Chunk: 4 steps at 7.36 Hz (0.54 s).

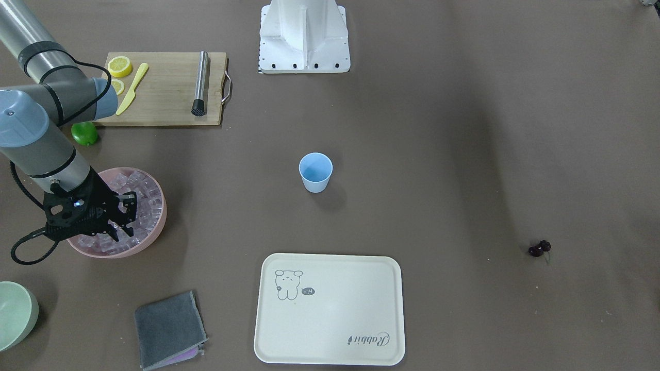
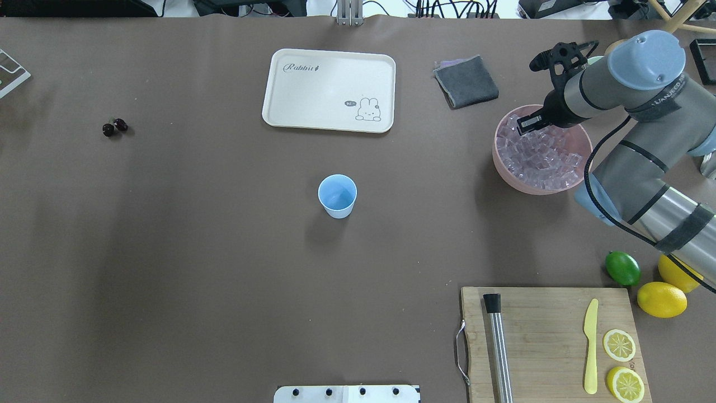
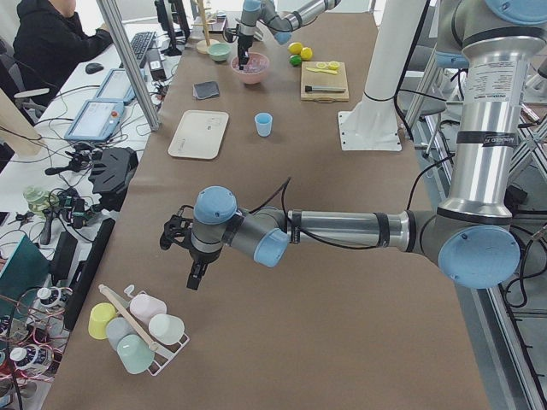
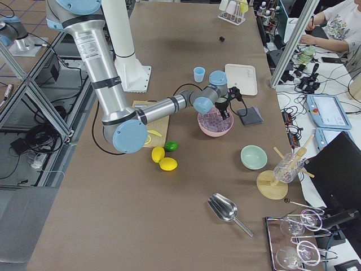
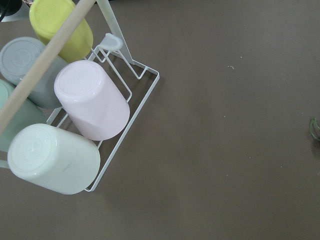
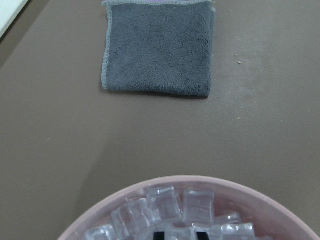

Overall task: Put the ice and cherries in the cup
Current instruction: 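Lower the right gripper into the bowl and grasp an ice cube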

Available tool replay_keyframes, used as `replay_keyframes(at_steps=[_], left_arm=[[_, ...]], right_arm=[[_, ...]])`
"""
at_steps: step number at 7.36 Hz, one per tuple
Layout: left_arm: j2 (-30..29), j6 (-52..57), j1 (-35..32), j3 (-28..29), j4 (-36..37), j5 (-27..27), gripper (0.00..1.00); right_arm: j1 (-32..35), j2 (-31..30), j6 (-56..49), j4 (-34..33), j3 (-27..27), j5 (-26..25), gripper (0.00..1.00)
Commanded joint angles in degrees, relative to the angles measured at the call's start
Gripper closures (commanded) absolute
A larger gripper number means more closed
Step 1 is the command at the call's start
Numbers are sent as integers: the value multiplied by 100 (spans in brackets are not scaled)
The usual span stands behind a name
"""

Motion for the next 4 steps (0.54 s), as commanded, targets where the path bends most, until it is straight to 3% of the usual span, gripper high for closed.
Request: replay_keyframes(at_steps=[1, 2, 3, 4], left_arm=[[9, -6, 0, -5, 4, 0, 2], [0, -6, 8, -5, -5, 0, 2], [0, -6, 8, -31, -5, 0, 2], [0, -15, 0, -40, -5, 0, 2]], right_arm=[[141, -26, 5, -154, 311, 97, 100], [212, 78, -3, -695, 651, 228, 100], [221, 558, 14, -1805, 1064, 264, 100], [186, 1372, 301, -2765, 1111, 273, 100]])
